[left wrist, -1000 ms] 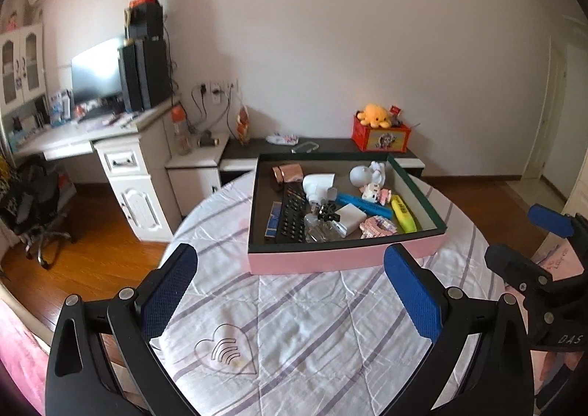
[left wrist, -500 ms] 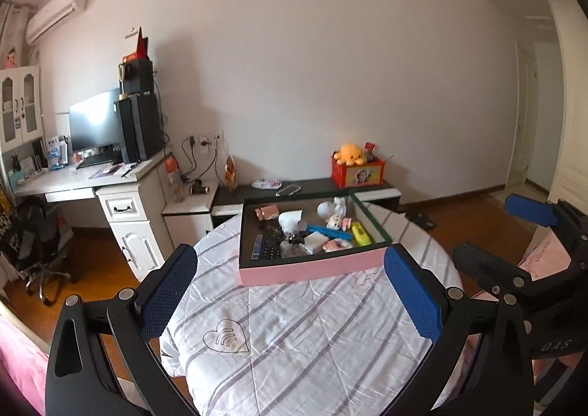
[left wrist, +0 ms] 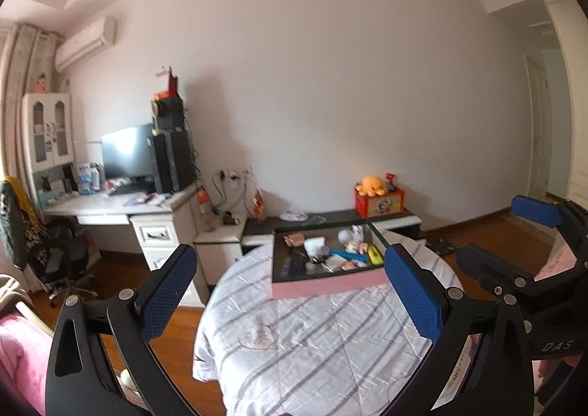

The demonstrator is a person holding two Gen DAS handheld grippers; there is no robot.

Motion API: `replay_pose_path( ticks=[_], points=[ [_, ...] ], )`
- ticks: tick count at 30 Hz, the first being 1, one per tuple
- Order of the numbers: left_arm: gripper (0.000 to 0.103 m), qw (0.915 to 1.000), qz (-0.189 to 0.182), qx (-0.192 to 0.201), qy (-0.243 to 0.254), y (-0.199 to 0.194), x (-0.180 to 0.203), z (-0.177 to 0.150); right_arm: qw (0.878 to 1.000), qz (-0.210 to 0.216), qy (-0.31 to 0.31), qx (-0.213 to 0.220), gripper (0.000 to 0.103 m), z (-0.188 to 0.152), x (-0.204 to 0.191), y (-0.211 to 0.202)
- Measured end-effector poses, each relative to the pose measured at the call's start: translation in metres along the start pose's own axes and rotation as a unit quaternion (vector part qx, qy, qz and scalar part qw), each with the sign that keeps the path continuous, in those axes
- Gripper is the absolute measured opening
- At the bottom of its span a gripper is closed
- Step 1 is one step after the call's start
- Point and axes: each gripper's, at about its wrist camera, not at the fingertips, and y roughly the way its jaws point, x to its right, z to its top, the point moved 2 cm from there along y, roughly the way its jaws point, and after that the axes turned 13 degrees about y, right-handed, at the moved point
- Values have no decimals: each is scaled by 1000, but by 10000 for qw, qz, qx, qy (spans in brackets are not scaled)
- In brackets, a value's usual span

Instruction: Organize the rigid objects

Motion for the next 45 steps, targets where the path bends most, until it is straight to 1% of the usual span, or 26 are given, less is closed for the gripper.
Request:
replay_pose_path(
  ticks=[2, 4, 7, 11, 18, 22, 25, 31, 35, 40, 45],
  points=[
    [103, 10000, 56, 45, 14, -3, -1, 2, 10000, 2, -56, 42, 103, 3, -3, -2],
    [103, 10000, -24, -29, 6, 1, -2, 4, 10000, 12, -73, 57, 103, 4, -3, -2],
    [103, 9999, -103, -66, -43, 11, -1, 6, 10000, 50, -18, 71, 103, 7, 0, 5],
    [103, 9999, -38, -140, -47, 26, 2, 12, 9999, 65, 56, 58, 103, 12, 6, 17],
    [103, 9996, 249, 107, -110, 33, -3, 22, 9997, 121, 85, 196, 103, 23, 5, 28],
    [103, 9982, 470, 368, -55, 35, -7, 30, 9990, 193, 91, 387, 103, 30, 2, 31],
    [103, 9971, 598, 474, -59, 39, -11, 33, 9985, 156, 72, 522, 103, 35, -3, 36],
    [103, 9963, 465, 685, -233, 47, -18, 26, 9967, 11, -24, 807, 103, 35, -7, 35],
    [103, 9965, 349, 709, -279, 51, -18, 20, 9959, -96, -94, 894, 103, 30, -9, 32],
    [103, 9972, 424, 605, -144, 54, -16, 16, 9960, -139, -66, 875, 103, 25, -9, 34],
    [103, 9958, 645, 642, -46, 53, -16, 11, 9959, -121, -52, 897, 103, 21, -11, 38]
  ],
)
